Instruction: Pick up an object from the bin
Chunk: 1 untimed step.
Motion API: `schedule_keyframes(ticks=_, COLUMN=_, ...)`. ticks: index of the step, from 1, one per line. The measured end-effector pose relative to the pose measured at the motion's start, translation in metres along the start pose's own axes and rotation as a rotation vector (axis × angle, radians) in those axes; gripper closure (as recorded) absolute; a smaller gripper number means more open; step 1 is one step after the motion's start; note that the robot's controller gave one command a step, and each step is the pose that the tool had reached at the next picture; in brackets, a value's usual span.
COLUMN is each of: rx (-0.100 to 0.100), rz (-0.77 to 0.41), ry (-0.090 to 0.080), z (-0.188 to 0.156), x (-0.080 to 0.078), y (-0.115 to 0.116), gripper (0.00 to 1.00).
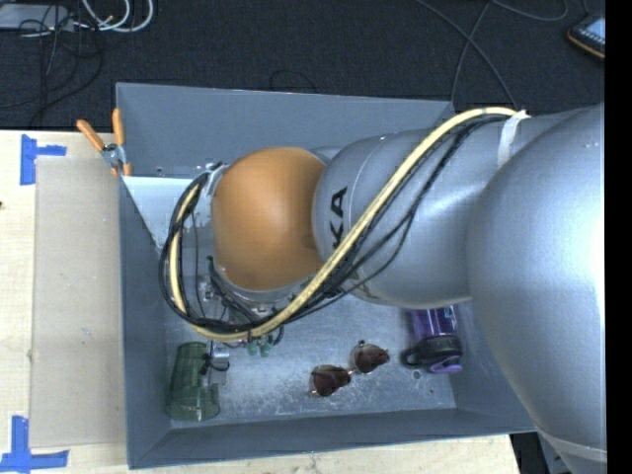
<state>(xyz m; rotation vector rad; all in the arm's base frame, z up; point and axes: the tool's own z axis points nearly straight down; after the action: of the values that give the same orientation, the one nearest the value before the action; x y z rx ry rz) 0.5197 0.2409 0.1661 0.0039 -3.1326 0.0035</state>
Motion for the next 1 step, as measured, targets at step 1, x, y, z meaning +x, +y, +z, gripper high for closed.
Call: schedule_keyframes(ticks=1, rx=-0.001, rz=0.005, ry=-0.006, z=-0.0033, x=-0.0022, y=-0.0012, gripper=0.00)
